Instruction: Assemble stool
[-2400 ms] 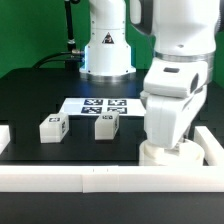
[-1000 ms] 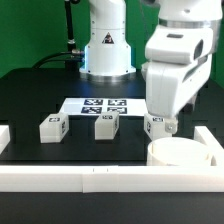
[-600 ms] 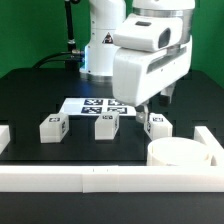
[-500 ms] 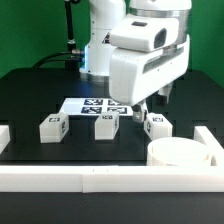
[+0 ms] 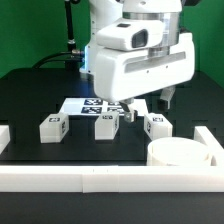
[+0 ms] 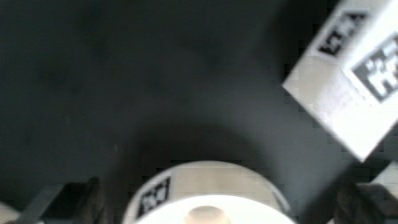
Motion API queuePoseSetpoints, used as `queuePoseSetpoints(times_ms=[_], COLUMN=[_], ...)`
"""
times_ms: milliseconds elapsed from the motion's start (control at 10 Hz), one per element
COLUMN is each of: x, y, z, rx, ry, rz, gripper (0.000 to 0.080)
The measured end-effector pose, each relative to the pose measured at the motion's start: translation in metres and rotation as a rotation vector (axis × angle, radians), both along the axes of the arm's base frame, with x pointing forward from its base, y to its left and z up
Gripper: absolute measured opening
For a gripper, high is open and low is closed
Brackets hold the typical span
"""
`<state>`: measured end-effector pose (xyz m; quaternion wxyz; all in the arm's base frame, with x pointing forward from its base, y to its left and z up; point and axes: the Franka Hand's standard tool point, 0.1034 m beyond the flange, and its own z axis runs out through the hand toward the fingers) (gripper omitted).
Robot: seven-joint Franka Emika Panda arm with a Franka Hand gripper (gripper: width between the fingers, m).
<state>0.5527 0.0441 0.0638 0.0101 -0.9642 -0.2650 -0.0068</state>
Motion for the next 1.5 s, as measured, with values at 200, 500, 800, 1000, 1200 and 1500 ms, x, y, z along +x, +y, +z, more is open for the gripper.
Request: queuePoseSetpoints(times_ms=[200, 500, 800, 1000, 1200, 1500], x=[-0.007, -0.008, -0.011, -0.026, -0.021, -0.029], y=[0.005, 0.014, 0.016, 0.017, 0.022, 0.027], z=[-0.004, -0.009, -0.009, -0.014, -0.020, -0.027], rx=[0.014, 0.032, 0.023, -0.031, -0.082, -0.165], ry=[0.022, 0.024, 0.080, 0.261, 0.448, 0.765], rz=[-0.290, -0.574, -0.588, -0.584, -0.567, -0.532], gripper=[0.0649, 0.0649, 0.0649, 0.0649, 0.0649, 0.0649])
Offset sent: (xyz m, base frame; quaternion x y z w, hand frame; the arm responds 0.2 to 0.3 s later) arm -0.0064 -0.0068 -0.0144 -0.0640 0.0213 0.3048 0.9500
